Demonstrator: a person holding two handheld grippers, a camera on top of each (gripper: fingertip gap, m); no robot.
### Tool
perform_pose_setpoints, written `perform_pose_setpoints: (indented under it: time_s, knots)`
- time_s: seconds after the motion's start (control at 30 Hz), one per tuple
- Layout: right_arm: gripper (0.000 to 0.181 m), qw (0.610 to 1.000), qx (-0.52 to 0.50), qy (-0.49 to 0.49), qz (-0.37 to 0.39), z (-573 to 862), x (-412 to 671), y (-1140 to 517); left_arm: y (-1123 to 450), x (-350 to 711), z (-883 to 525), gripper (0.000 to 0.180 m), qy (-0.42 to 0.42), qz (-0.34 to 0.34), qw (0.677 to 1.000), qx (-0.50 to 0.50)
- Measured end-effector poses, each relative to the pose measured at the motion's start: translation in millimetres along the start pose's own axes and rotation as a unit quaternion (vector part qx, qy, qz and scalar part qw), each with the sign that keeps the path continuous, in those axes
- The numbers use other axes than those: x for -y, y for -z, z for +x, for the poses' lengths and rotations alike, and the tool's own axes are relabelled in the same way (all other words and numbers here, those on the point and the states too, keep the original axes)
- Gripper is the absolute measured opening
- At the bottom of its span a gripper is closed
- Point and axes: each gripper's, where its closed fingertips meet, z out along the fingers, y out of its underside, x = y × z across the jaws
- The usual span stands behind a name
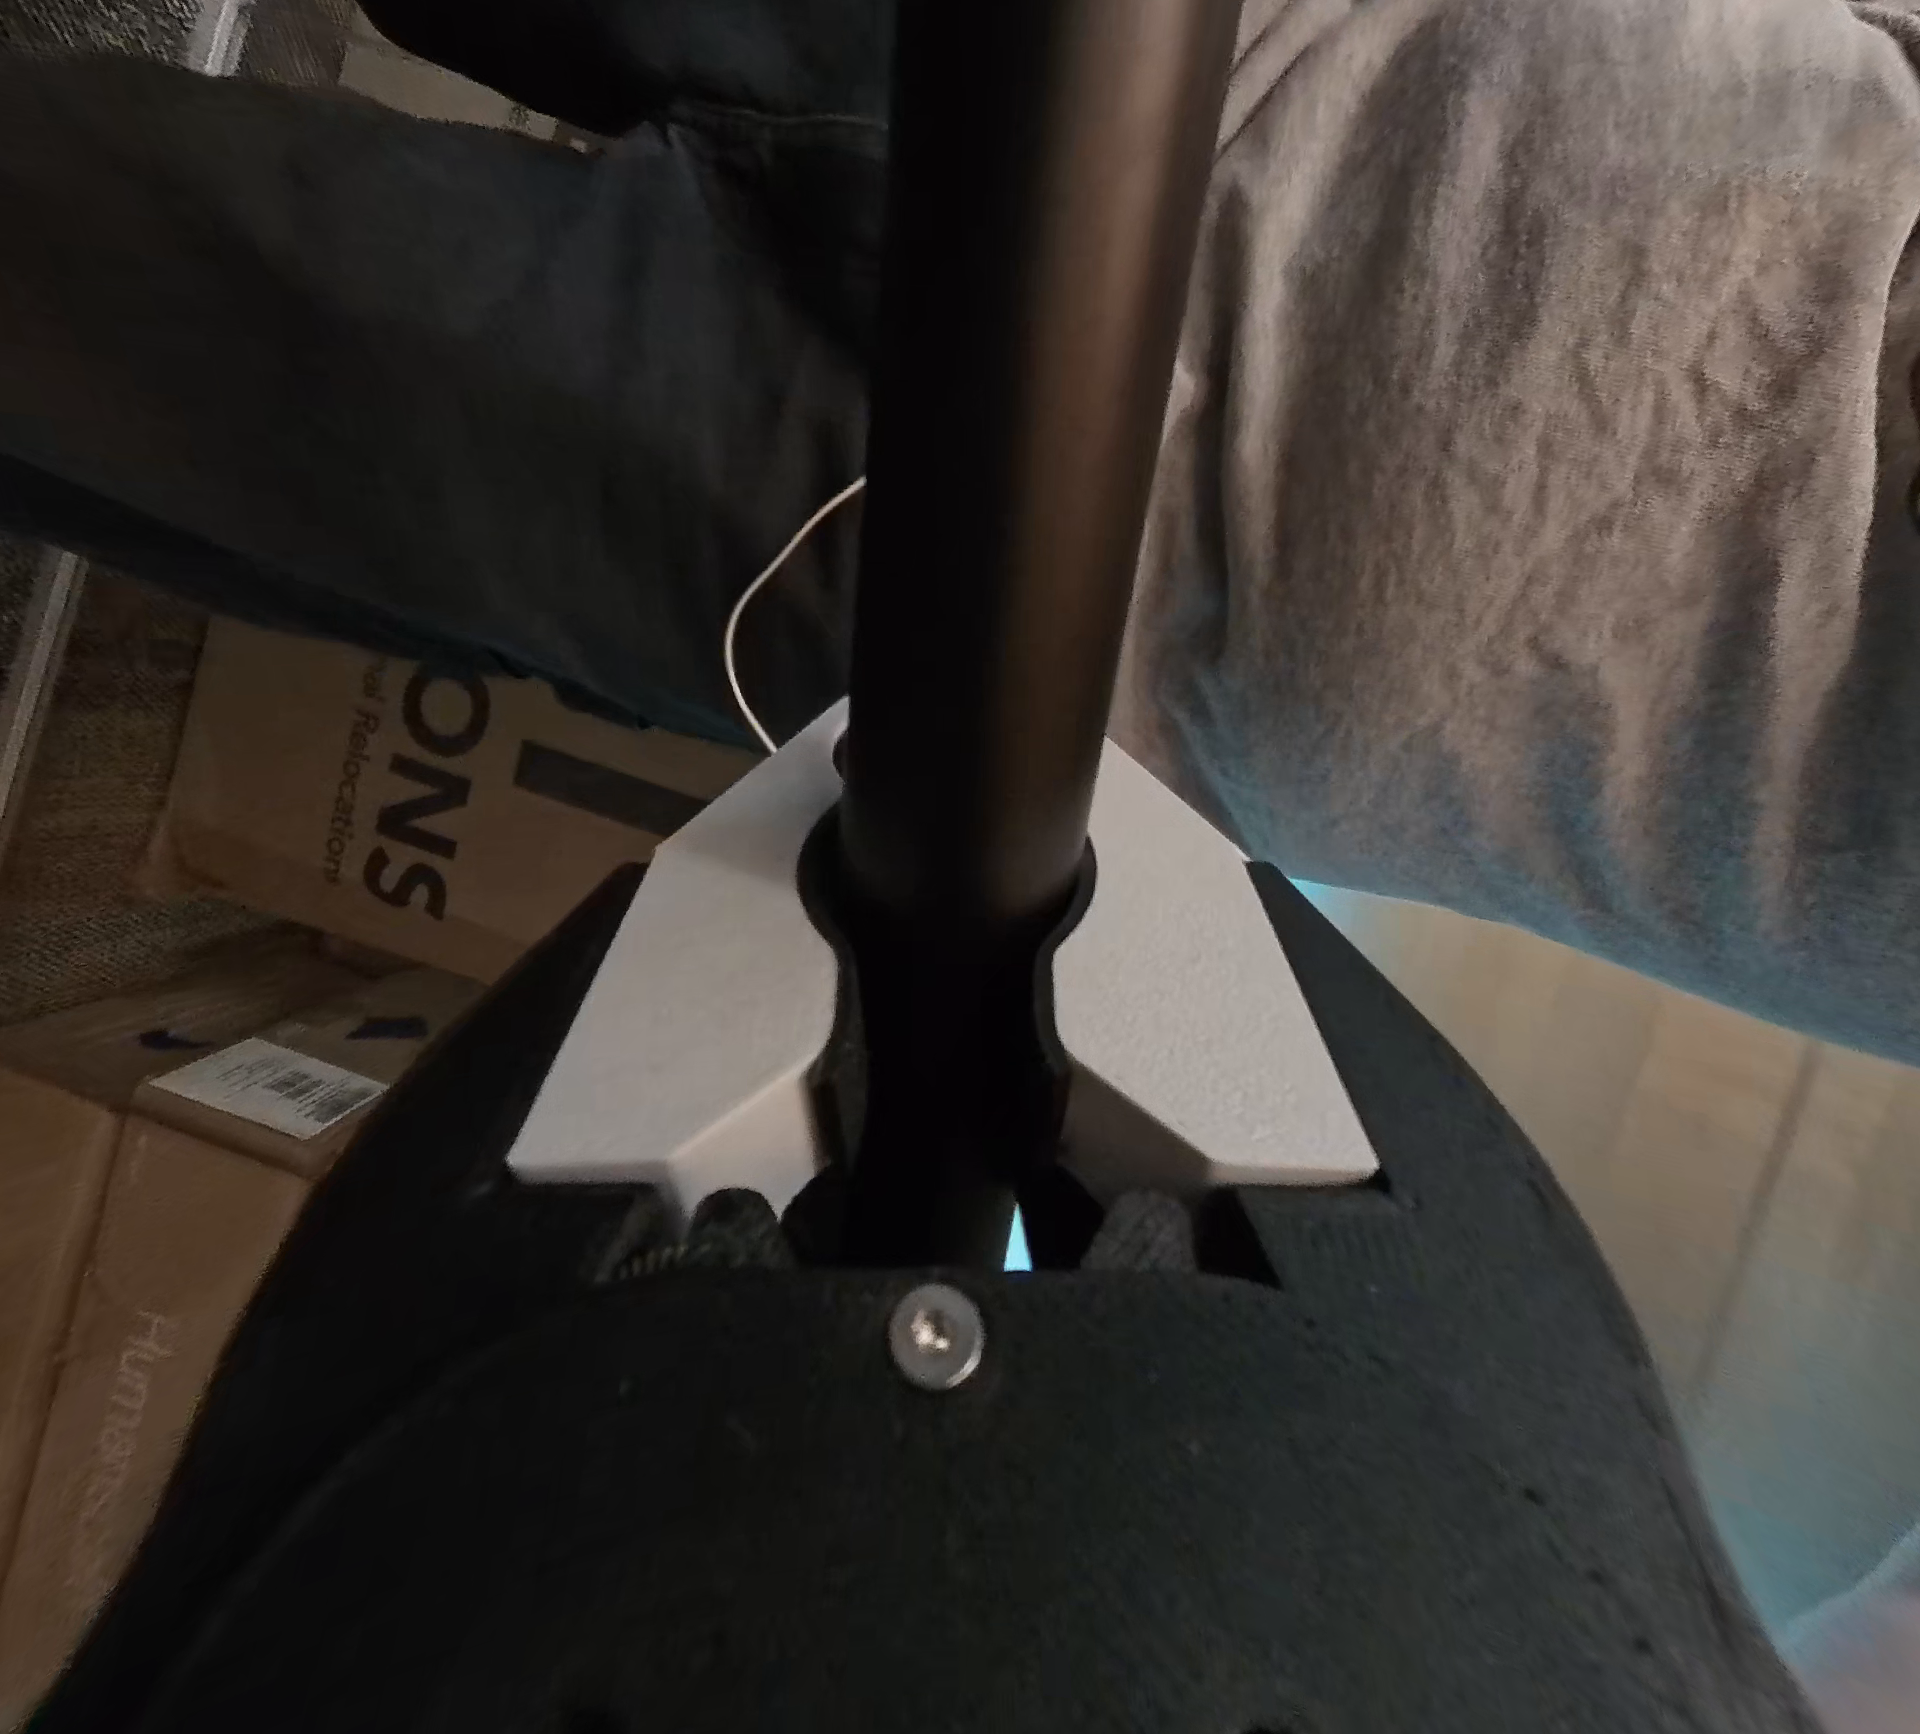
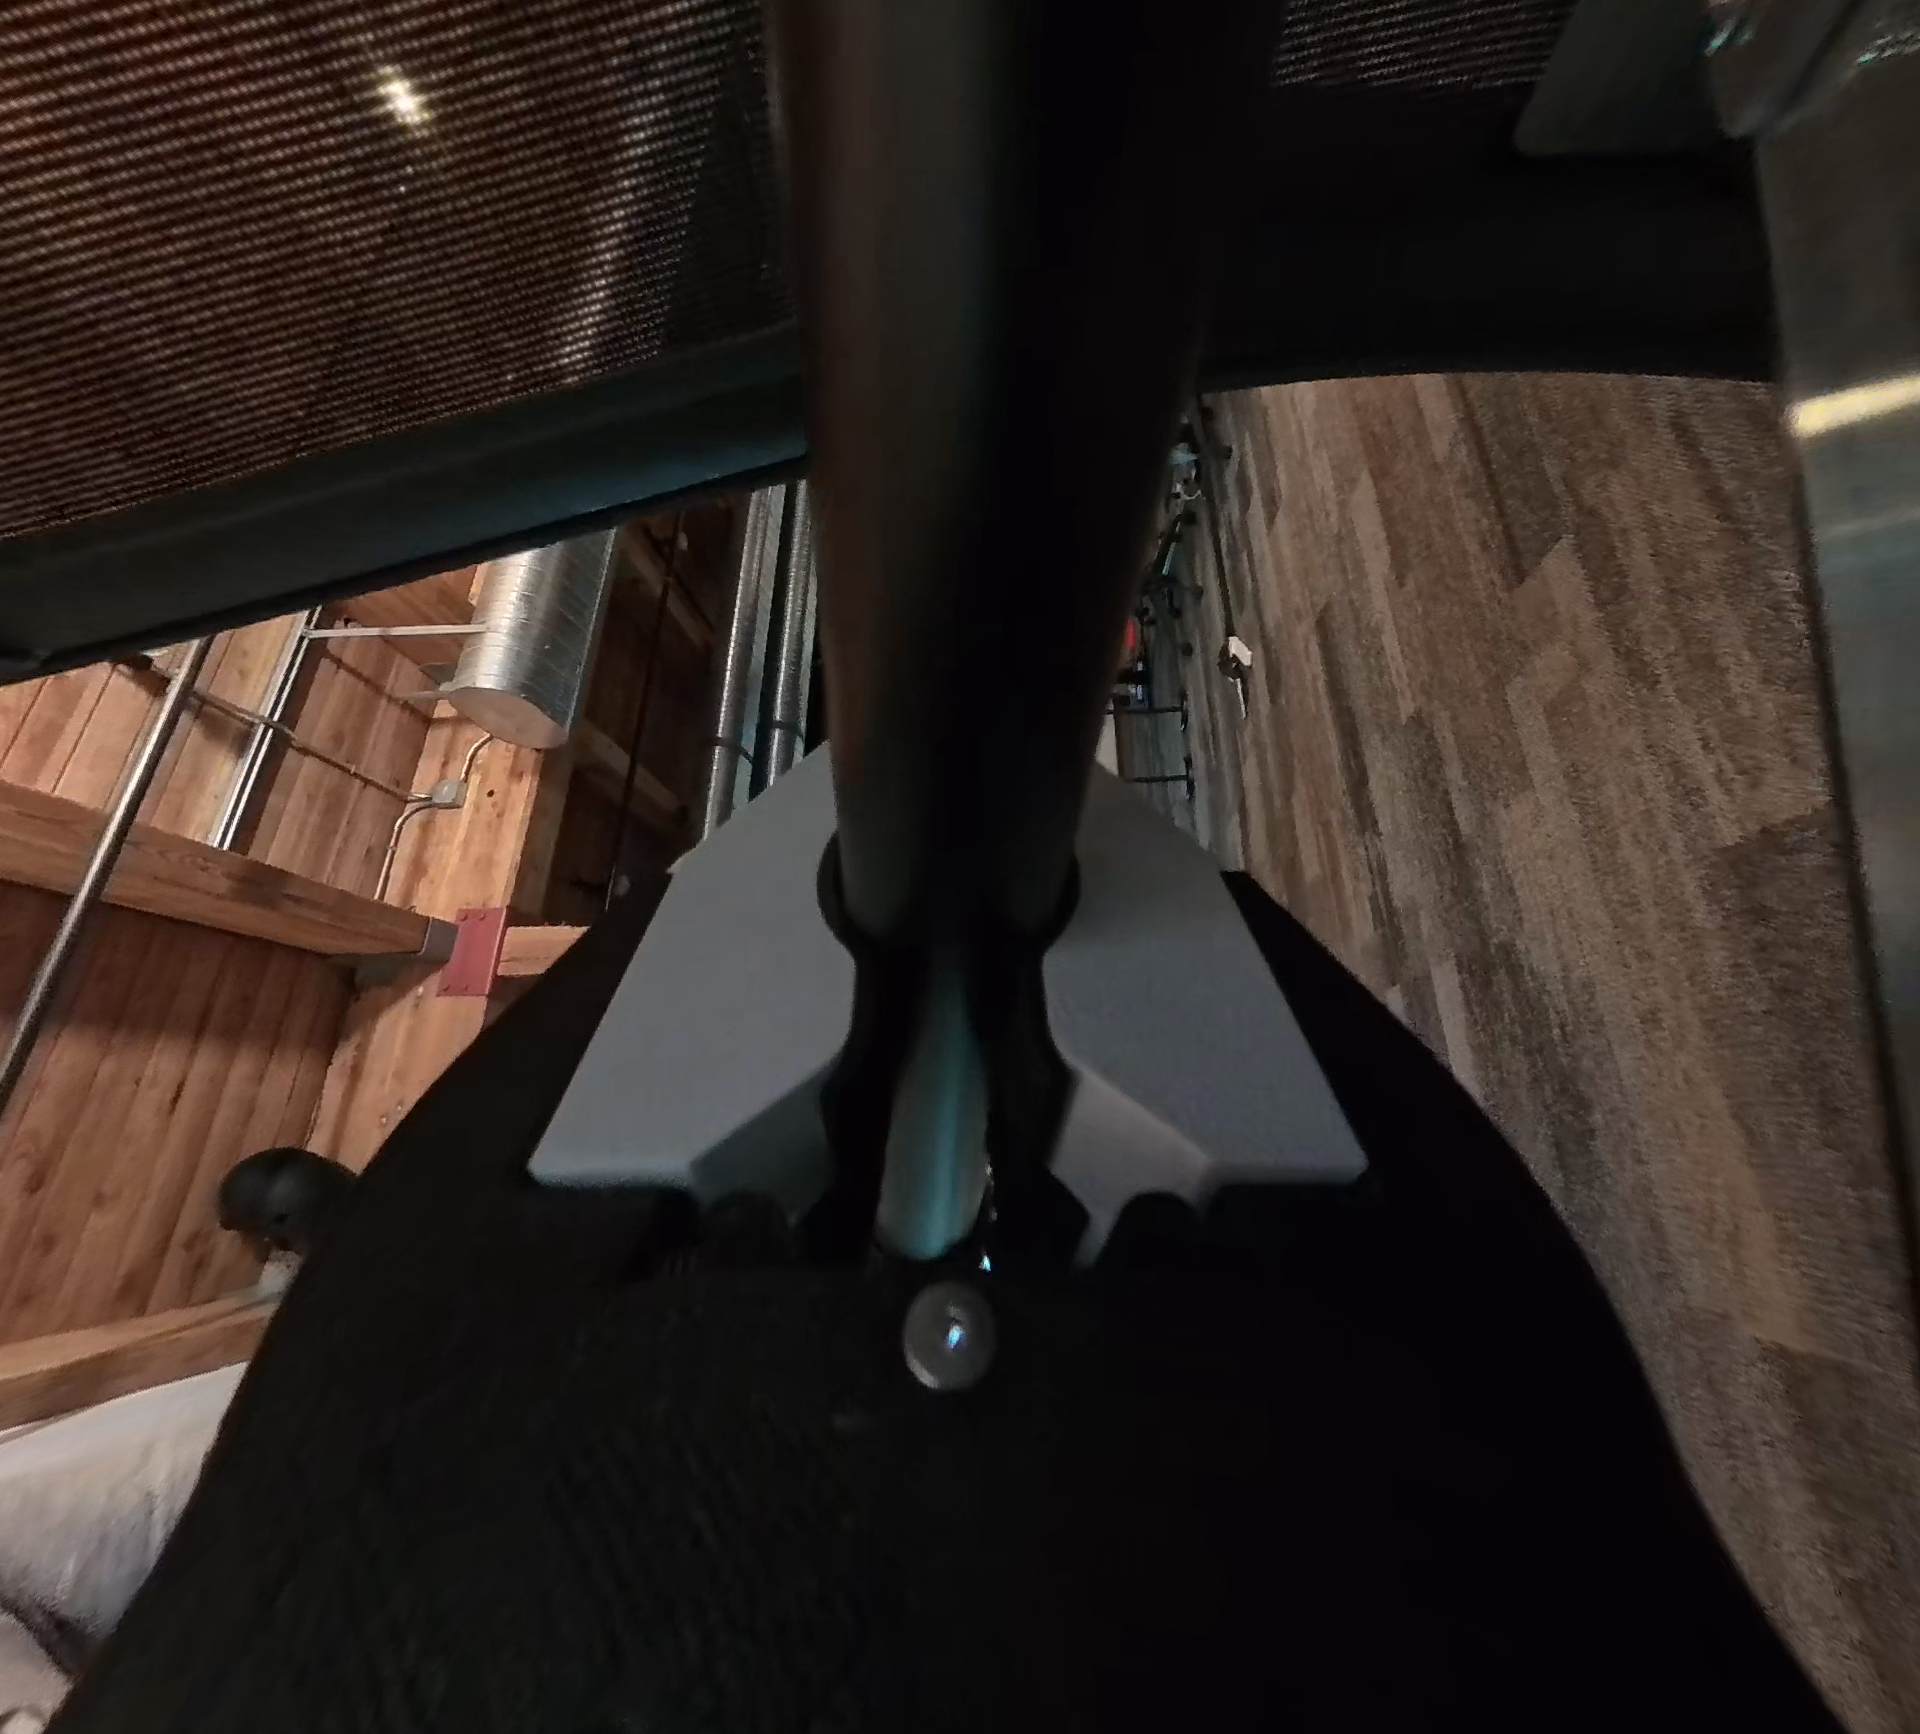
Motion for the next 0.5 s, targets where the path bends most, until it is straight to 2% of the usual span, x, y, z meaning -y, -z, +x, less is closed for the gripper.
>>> perform_pose_setpoints:
  time_s: [0.23,0.5]
  knots:
    - [0.015,1.0,0.007,-0.005,0.004,-1.9,11.9,-24.5,24.6,7.8,2.0,0.027,0.009,-0.006,1.0,0.023]
    - [0.016,0.999,0.017,-0.026,-0.04,-6.4,3.7,-58.5,39.8,0.9,15.4,0.027,0.027,-0.002,1.0,0.016]
